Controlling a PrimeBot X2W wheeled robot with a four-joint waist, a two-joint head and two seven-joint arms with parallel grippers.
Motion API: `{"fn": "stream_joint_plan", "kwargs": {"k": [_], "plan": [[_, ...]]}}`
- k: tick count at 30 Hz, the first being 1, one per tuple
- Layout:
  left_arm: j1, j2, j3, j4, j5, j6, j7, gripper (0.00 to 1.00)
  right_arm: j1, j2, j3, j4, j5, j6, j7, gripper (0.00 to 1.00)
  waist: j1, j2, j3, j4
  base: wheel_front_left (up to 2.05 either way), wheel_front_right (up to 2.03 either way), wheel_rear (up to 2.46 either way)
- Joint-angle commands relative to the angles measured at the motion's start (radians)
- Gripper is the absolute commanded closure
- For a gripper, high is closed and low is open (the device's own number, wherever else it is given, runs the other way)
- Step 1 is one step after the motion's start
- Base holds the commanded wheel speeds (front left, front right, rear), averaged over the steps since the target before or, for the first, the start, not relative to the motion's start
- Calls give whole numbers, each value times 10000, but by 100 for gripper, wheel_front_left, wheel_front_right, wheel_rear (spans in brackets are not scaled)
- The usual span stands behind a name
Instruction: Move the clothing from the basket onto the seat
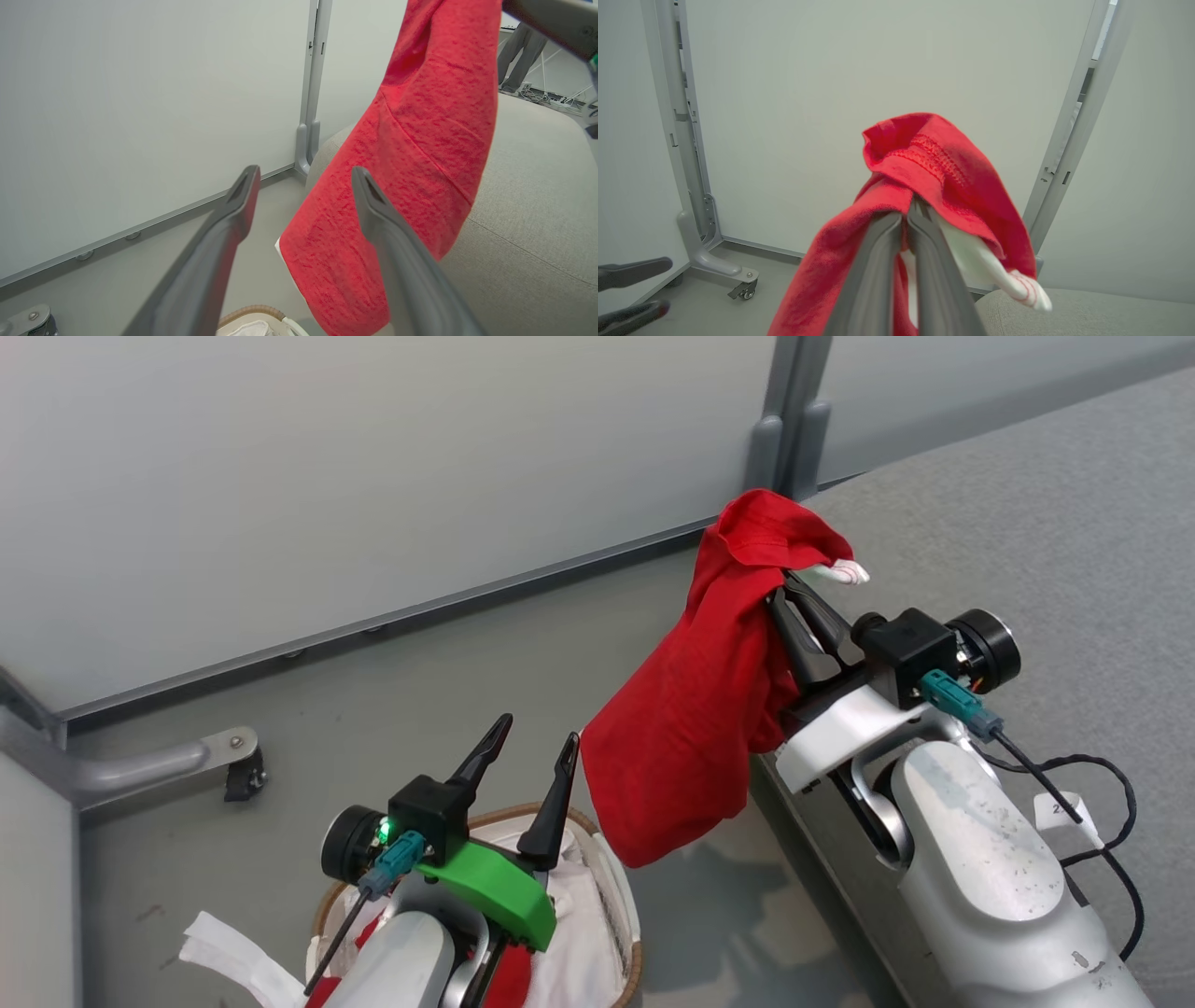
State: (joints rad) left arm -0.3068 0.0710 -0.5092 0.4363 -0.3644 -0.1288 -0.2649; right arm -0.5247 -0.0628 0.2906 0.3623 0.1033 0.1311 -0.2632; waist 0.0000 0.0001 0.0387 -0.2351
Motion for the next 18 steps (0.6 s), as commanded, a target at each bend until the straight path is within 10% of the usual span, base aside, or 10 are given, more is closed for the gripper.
{"fn": "stream_joint_plan", "kwargs": {"k": [1, 18], "plan": [[100, -24, 44, -27, 87, -32, 7, 0, -17, -56, -44, -24, -38, -7, -23, 100, 0, -1, 123, -928, 0, 0, 0], [-428, 53, -520, -29, 279, -32, 9, 0, -60, -315, -931, -257, -154, -7, -24, 100, 0, -1, 856, -2398, 0, 0, 0]]}}
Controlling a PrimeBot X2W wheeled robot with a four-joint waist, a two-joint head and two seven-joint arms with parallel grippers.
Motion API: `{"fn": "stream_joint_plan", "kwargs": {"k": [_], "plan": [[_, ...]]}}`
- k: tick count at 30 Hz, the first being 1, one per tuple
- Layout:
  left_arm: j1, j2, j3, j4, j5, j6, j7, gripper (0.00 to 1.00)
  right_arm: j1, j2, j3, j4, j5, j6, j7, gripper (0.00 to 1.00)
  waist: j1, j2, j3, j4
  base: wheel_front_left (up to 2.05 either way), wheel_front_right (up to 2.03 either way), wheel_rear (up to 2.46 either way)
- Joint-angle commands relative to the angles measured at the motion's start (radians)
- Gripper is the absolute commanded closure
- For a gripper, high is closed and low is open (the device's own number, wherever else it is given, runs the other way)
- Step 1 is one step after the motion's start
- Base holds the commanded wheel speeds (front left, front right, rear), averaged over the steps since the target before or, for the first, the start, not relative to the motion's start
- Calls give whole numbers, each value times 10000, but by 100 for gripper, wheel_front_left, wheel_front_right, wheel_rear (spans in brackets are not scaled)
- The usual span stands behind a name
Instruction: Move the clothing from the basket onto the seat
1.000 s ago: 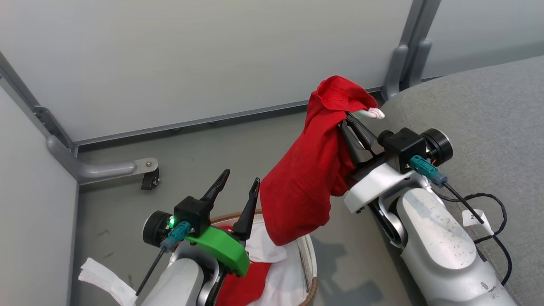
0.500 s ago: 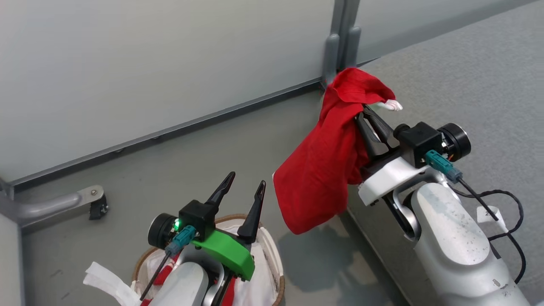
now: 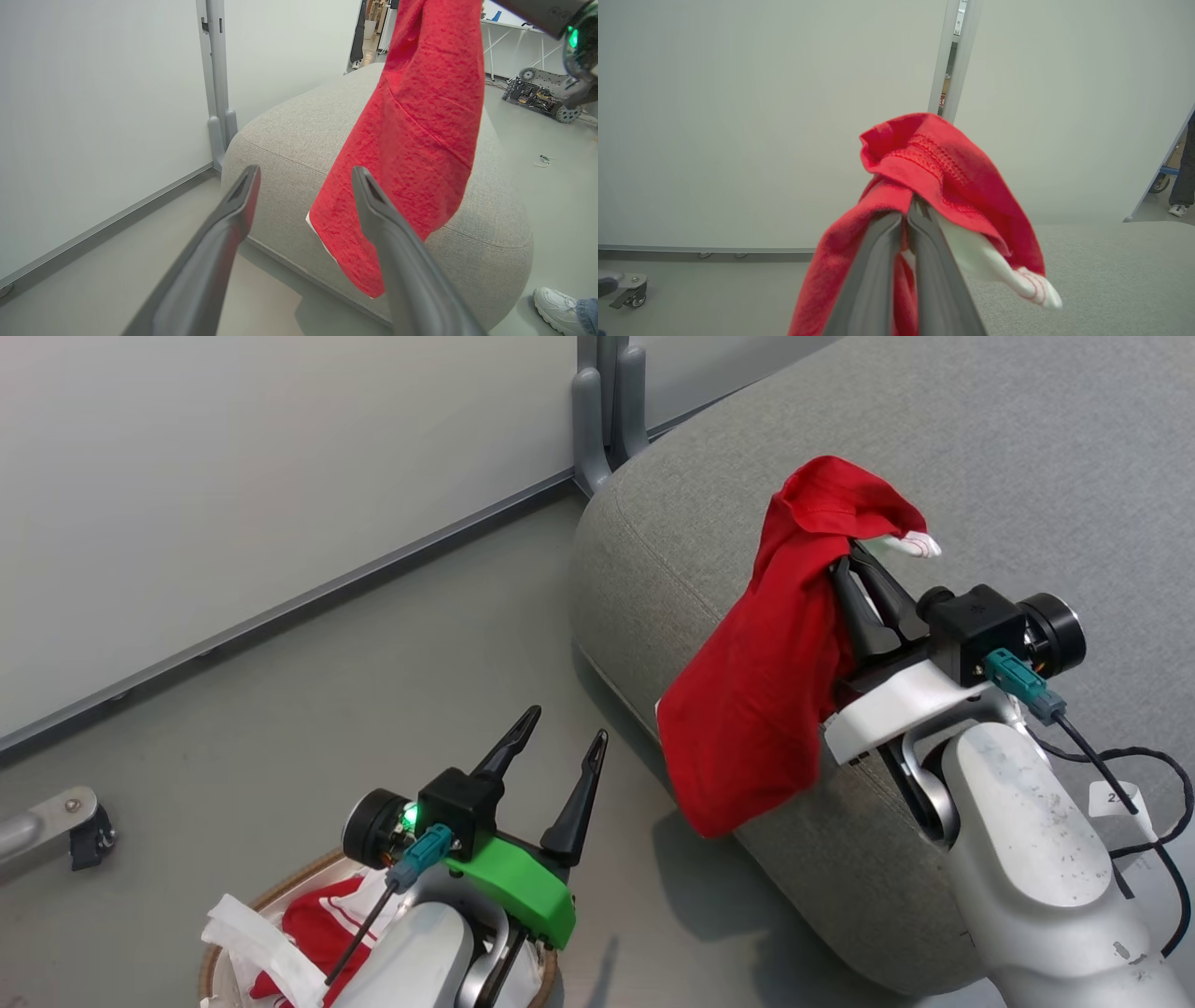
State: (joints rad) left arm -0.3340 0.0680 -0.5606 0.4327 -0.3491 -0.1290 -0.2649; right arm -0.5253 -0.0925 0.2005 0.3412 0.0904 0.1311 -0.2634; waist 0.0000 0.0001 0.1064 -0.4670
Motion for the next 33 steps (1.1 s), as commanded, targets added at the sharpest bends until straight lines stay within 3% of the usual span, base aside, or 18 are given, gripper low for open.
{"fn": "stream_joint_plan", "kwargs": {"k": [1, 12, 25, 29, 33], "plan": [[-182, 92, -50, -5, 125, -30, 9, 0, -73, -27, -79, -51, -23, -7, -22, 100, 0, -1, 233, -52, 0, 0, 0], [-779, 425, -411, -143, 237, -30, 9, 0, -1869, -450, -770, 208, -18, -7, -22, 100, 0, -1, 1472, 568, 0, 0, 0], [-2049, 937, -708, -493, 545, -30, 9, 0, -6207, -2843, -2480, 1219, -253, -8, -21, 100, 0, -1, 4075, 1588, 0, 0, 0], [-2289, 1073, -592, -603, 676, -31, 9, 0, -6636, -3372, -2924, 1775, -414, -7, -18, 100, 0, -1, 4771, 1755, 0, 0, 0], [-2467, 1221, -502, -630, 808, -29, 7, 0, -6059, -3540, -3484, 2420, -500, -8, -13, 100, 0, -1, 5336, 1900, 0, 0, 0]]}}
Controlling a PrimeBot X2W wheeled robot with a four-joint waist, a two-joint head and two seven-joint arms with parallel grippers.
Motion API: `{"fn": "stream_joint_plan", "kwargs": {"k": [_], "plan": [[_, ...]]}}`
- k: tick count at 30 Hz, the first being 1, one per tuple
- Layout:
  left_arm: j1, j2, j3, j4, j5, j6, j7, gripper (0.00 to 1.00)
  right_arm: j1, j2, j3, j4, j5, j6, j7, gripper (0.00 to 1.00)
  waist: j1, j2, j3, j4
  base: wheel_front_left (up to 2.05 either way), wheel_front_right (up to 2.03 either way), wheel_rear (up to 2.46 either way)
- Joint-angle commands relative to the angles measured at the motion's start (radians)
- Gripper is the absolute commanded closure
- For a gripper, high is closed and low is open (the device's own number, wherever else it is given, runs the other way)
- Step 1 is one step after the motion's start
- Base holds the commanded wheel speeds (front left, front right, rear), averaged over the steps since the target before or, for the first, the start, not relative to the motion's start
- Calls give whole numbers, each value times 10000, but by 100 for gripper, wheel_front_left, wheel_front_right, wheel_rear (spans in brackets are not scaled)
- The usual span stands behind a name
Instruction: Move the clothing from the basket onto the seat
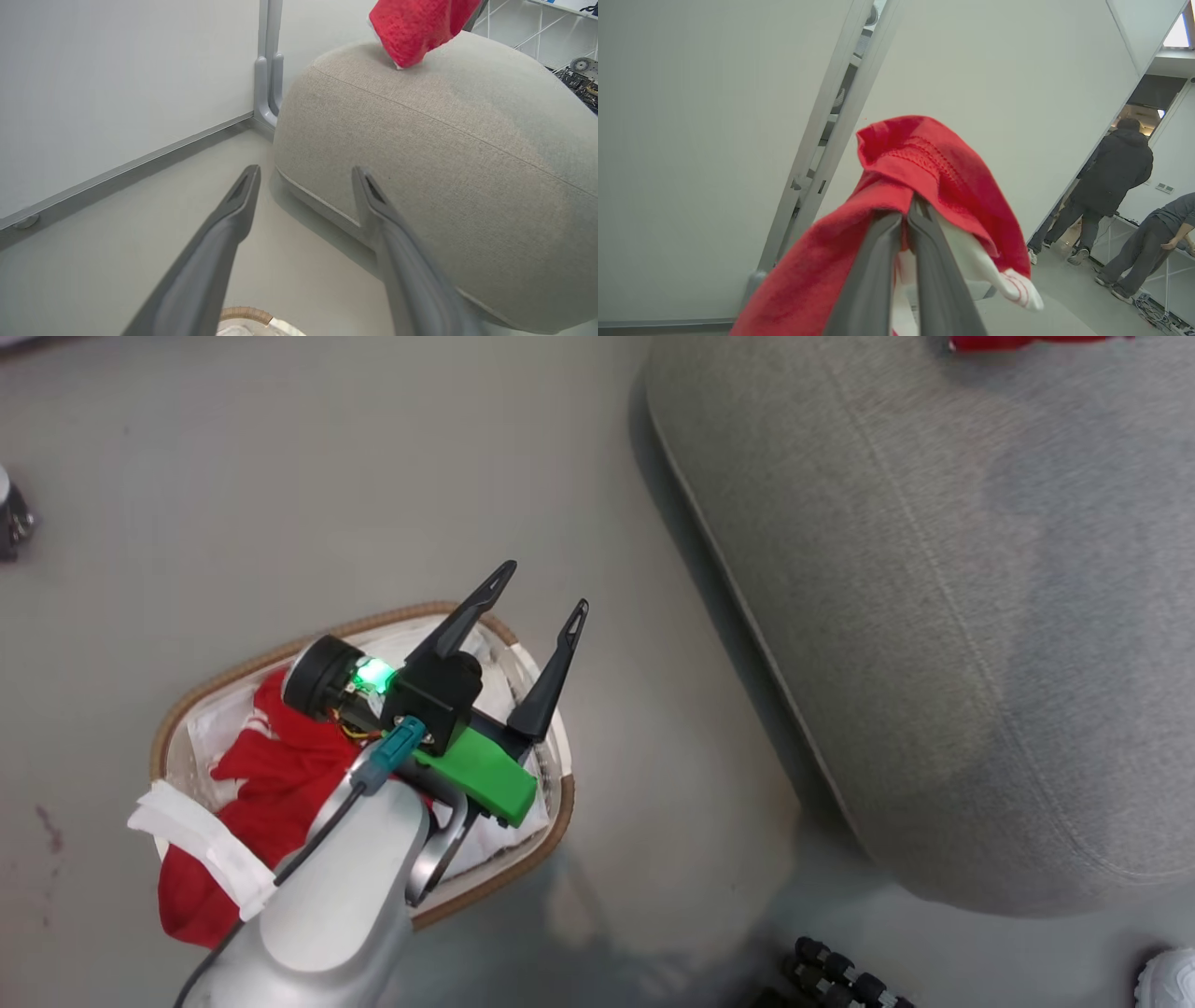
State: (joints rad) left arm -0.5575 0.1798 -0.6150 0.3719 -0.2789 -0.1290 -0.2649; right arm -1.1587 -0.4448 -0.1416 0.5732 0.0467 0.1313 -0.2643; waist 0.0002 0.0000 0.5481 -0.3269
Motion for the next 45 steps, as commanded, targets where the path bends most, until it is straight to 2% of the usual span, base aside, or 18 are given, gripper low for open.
{"fn": "stream_joint_plan", "kwargs": {"k": [1, 8, 13, 14, 15, 16, 26, 31, 40, 45], "plan": [[-277, 133, 75, -29, 140, -29, 7, 0, 435, 34, -229, 230, -60, -10, -3, 100, -2, 0, 1024, 514, 0, 0, 0], [-447, 209, 207, -76, 239, -29, 9, 0, 1950, 707, -1558, 967, -143, -10, -5, 100, -2, 0, 1585, 563, 0, 0, 0], [-358, 227, 325, -46, 291, -29, 8, 0, 2802, 1247, -2094, 1100, -239, -10, -5, 100, -2, 0, 1645, 497, 0, 0, 0], [-327, 251, 349, -20, 313, -30, 9, 0, 2942, 1372, -2208, 1060, -275, -10, -5, 80, -2, 0, 1629, 466, 0, 0, 0], [-296, 262, 368, -3, 324, -28, 8, 0, 3050, 1478, -2275, 1027, -290, -10, -5, 80, -2, 0, 1604, 441, 0, 0, 0], [-255, 271, 387, 21, 319, -28, 8, 0, 3182, 1595, -2349, 953, -327, -10, -5, 1, -2, 0, 1566, 416, 0, 0, 0], [103, -26, 558, 77, 116, -30, 9, 0, 4737, 1973, -2652, -100, -682, -10, -5, 0, -2, 0, 693, 572, 0, 0, 0], [424, -300, 811, -7, -33, -29, 8, 0, 5543, 1870, -2770, -671, -791, -10, -5, 0, -2, 0, -108, 895, 0, 0, 0], [1272, -805, 1511, -87, -570, -29, 9, 0, 5809, 1629, -1962, -1152, -618, -10, -3, 0, -2, 0, -1981, 1766, 0, 0, 0], [1900, -1018, 2292, -171, -676, -29, 9, 0, 5607, 1549, -1209, -1011, -343, -10, -3, 0, -2, 0, -2850, 2393, 0, 0, 0]]}}
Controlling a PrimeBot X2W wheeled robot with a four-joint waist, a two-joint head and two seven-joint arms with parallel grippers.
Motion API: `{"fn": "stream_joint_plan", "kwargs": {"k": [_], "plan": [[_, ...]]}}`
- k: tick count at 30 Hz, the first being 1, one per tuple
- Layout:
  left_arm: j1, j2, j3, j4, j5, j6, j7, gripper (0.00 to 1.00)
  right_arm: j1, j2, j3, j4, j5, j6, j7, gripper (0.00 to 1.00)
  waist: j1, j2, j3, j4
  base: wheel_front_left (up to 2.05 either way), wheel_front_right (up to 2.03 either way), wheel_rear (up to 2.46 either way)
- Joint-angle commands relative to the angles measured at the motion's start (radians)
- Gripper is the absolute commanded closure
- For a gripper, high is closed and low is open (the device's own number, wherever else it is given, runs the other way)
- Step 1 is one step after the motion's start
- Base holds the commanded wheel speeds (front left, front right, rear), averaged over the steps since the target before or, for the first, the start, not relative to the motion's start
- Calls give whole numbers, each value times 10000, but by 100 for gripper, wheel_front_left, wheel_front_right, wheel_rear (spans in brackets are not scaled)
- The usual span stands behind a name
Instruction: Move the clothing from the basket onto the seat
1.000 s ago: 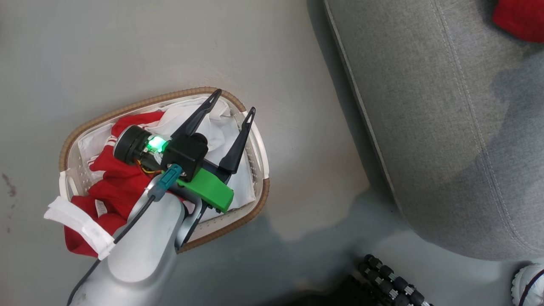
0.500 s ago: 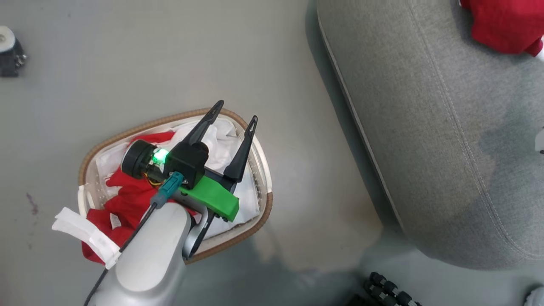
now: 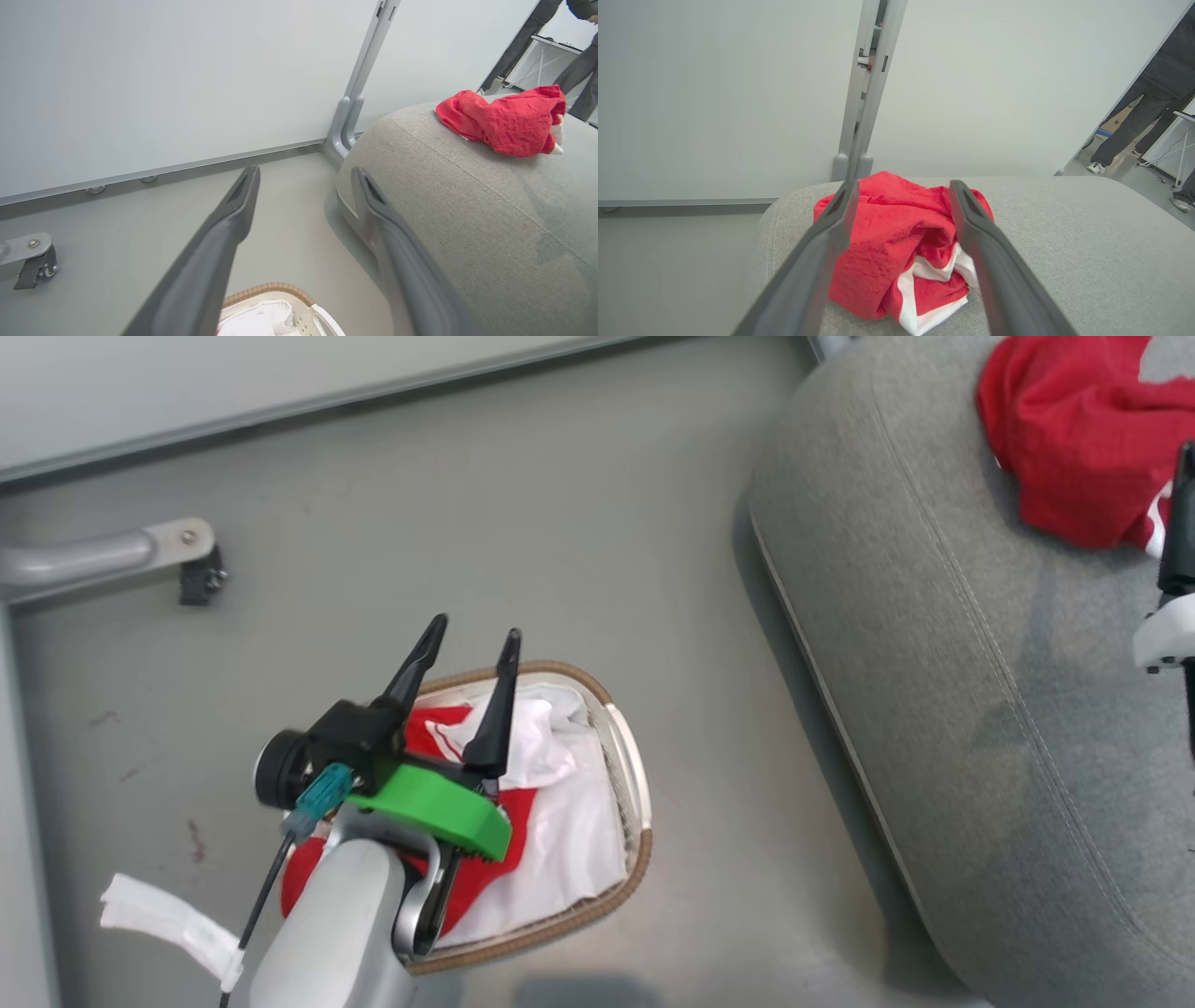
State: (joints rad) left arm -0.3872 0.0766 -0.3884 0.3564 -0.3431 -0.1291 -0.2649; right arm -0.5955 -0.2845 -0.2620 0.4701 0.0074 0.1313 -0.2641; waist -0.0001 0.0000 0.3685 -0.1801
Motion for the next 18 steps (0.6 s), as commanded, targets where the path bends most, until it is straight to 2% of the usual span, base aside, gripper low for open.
{"fn": "stream_joint_plan", "kwargs": {"k": [1, 5, 10, 18], "plan": [[327, -23, 205, -26, -27, -27, 9, 0, -48, 37, 154, 32, 148, -10, -7, 0, 1, 0, -1173, 1022, 0, 0, 0], [883, -153, 969, -64, -14, -26, 8, 0, 209, 401, 778, 30, 394, -10, -5, 0, 1, 0, -1674, 1445, 0, 0, 0], [1585, -224, 1972, -177, 77, -17, 9, 0, 728, 1191, 1474, -276, 506, -10, -7, 0, 1, 0, -2096, 1807, 0, 0, 0], [2599, -259, 3048, -351, -32, 32, 9, 0, 2105, 2101, 1868, -819, 862, -10, -7, 0, 1, 0, -2579, 2117, 0, 0, 0]]}}
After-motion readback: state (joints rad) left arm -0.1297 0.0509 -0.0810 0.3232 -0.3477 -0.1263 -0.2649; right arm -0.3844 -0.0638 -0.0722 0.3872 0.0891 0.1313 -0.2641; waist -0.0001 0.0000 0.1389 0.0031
